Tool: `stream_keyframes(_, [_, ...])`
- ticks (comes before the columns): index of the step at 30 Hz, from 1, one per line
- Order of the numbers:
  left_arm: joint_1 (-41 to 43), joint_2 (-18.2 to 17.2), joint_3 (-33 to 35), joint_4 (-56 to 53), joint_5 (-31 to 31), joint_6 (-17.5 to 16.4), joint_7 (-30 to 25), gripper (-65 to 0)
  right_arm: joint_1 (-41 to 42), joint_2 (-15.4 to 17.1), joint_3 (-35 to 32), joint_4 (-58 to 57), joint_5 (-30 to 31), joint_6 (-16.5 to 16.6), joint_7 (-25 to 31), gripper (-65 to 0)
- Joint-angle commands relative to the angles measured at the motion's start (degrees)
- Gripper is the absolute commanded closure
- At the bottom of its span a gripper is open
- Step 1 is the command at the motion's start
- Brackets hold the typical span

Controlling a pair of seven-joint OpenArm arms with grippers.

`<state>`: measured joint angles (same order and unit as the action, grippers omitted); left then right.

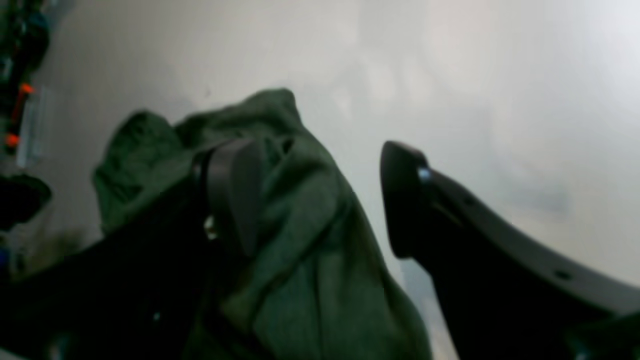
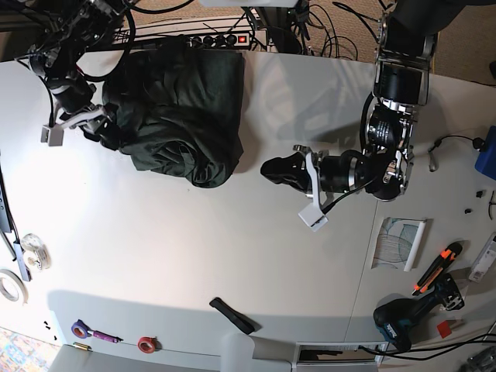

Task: Layout the t-shirt on the table in an organized manner, then fold the t-shirt properly
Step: 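Press and tuck the folded shirt edges with the right gripper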

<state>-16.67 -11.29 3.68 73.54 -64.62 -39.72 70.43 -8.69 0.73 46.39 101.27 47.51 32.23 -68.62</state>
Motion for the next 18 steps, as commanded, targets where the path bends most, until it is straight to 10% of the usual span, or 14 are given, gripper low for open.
stream_keyframes(1, [-1.3,-0.1,-0.2,1.0,-1.6,-0.3,-1.0,-4.4,0.9,1.3,-0.7,0.0,1.3,0.3,0.5,-36.7])
stream_keyframes(11, [-1.3,-0.1,-0.2,1.0,0.5,-0.3,-3.4,-4.4,1.2,2.8,-11.2,-1.6,0.5,0.4,-3.0,-36.1])
stream_keyframes(18, [-1.3,-0.2,-0.2,0.9,2.0,-0.3,-3.6,-4.4,1.2,2.8,-12.2,-0.6,1.8,0.4,-3.3,-20.9])
